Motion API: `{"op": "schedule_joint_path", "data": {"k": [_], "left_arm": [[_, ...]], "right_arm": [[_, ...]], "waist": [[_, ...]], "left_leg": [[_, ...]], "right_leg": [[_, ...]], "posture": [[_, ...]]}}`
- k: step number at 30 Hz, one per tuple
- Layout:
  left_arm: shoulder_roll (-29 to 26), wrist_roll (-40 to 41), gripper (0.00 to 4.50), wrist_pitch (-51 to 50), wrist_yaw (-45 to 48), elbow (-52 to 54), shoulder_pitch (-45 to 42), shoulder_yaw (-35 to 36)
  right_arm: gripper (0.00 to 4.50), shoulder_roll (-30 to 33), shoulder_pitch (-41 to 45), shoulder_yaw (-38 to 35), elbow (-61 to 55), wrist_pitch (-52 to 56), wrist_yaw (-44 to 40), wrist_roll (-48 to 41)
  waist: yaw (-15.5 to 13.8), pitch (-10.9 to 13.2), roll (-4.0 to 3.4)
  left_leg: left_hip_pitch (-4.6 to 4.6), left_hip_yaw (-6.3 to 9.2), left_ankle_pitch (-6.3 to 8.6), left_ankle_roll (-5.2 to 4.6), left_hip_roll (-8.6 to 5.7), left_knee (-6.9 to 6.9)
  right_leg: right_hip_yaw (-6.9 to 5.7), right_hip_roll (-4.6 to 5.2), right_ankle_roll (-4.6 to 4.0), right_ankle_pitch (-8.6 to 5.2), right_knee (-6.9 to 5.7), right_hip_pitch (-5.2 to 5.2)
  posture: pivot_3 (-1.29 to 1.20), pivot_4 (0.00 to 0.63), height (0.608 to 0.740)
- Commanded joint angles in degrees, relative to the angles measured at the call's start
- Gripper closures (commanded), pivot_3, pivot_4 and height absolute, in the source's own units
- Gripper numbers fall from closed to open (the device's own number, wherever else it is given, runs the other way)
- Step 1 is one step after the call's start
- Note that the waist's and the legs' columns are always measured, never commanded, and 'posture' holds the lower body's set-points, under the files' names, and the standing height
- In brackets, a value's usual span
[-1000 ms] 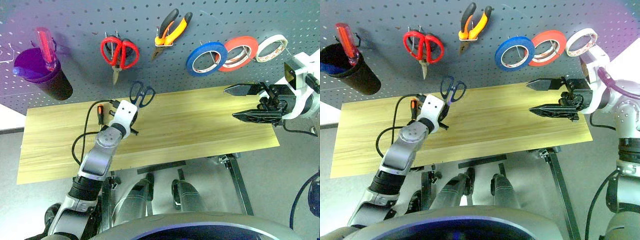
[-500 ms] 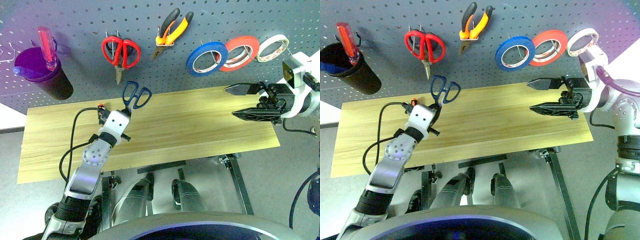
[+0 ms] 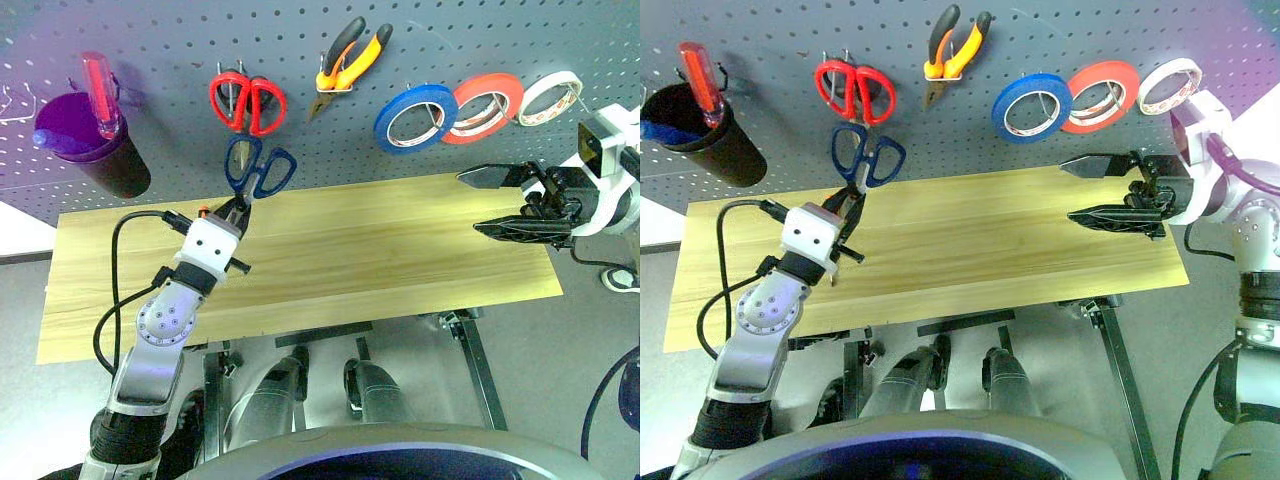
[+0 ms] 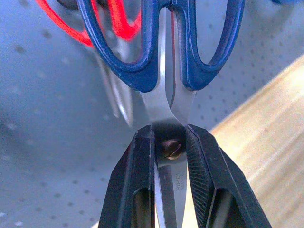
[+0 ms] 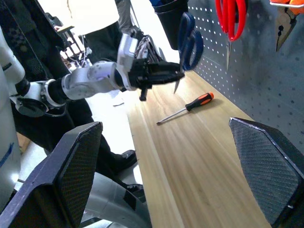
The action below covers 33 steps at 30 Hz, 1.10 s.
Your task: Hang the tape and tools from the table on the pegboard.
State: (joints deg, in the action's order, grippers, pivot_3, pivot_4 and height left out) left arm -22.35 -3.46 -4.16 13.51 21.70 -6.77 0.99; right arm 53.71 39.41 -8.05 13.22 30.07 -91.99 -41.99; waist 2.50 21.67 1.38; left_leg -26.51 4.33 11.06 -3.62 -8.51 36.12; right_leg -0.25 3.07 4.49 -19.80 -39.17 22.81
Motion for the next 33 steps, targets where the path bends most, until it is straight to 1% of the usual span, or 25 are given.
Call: {"op": "schedule_joint_path", "data": {"k": [1, 3, 10, 14, 18, 24, 33], "left_arm": [[-0.03, 0.06, 3.74, 2.19, 0.12, 4.5, -0.45, 1.19], [-0.09, -0.28, 3.74, 2.78, 0.29, 5.18, -0.7, 1.0], [-0.08, -2.42, 3.74, 6.54, 0.39, 5.66, -0.49, -0.27], [1.07, -1.9, 3.74, 4.85, -0.11, 4.52, -2.16, 0.22], [1.74, -1.94, 3.74, 4.61, -0.39, 2.3, -4.09, 0.58], [2.65, -2.0, 3.74, 6.07, -0.76, -1.52, -6.78, 0.55], [4.11, -2.04, 3.74, 6.75, -2.28, -6.25, -9.8, 1.05]], "right_arm": [[0.0, 1.41, 0.44, -1.0, 1.66, -2.62, -0.51, 0.47], [0.0, 0.93, 0.89, -0.79, 2.89, -4.13, -0.51, 1.83], [0.0, 0.94, 1.14, 0.36, 5.05, -6.36, -0.51, 2.19], [0.0, 0.68, 1.48, 0.5, 5.27, -6.94, -0.51, 2.64], [0.0, 1.26, 1.86, -1.72, 4.56, -5.21, -0.51, -0.1], [0.0, 4.46, 1.18, -3.04, 2.22, -1.41, -0.51, -4.77], [0.0, 7.14, -0.55, -5.46, 1.87, -0.02, -0.51, -6.92]], "waist": [[-0.23, 0.0, 0.0], [-0.34, 0.0, 0.0], [-0.26, -0.01, -0.01], [-0.24, -0.02, -0.02], [-0.32, -0.06, -0.06], [-0.25, -0.09, -0.07], [0.01, -0.18, -0.09]], "left_leg": [[0.0, 0.0, 0.0, 0.0, 0.0, 0.0], [0.0, 0.0, 0.0, 0.0, -0.01, 0.01], [0.01, -0.02, -0.02, 0.02, -0.02, 0.03], [0.01, -0.04, -0.02, 0.03, -0.02, 0.05], [0.01, -0.04, -0.04, 0.05, -0.02, 0.11], [0.0, -0.1, -0.04, 0.05, -0.02, 0.14], [0.01, -0.22, -0.04, 0.04, -0.02, 0.27]], "right_leg": [[-0.01, 0.0, 0.0, 0.0, 0.0, 0.0], [-0.02, 0.02, 0.02, 0.01, 0.0, -0.02], [-0.05, 0.02, 0.04, 0.03, -0.02, -0.01], [-0.05, 0.02, 0.05, 0.03, -0.05, -0.01], [-0.09, 0.02, 0.06, 0.04, -0.1, -0.01], [-0.14, 0.07, 0.1, 0.07, -0.12, 0.0], [-0.26, 0.17, 0.14, 0.1, -0.26, 0.03]], "posture": [[-0.1, 0.365, 0.74], [-0.1, 0.359, 0.74], [-0.1, 0.338, 0.74], [-0.1, 0.325, 0.74], [-0.11, 0.312, 0.74], [-0.14, 0.3, 0.74], [-0.17, 0.296, 0.74]]}}
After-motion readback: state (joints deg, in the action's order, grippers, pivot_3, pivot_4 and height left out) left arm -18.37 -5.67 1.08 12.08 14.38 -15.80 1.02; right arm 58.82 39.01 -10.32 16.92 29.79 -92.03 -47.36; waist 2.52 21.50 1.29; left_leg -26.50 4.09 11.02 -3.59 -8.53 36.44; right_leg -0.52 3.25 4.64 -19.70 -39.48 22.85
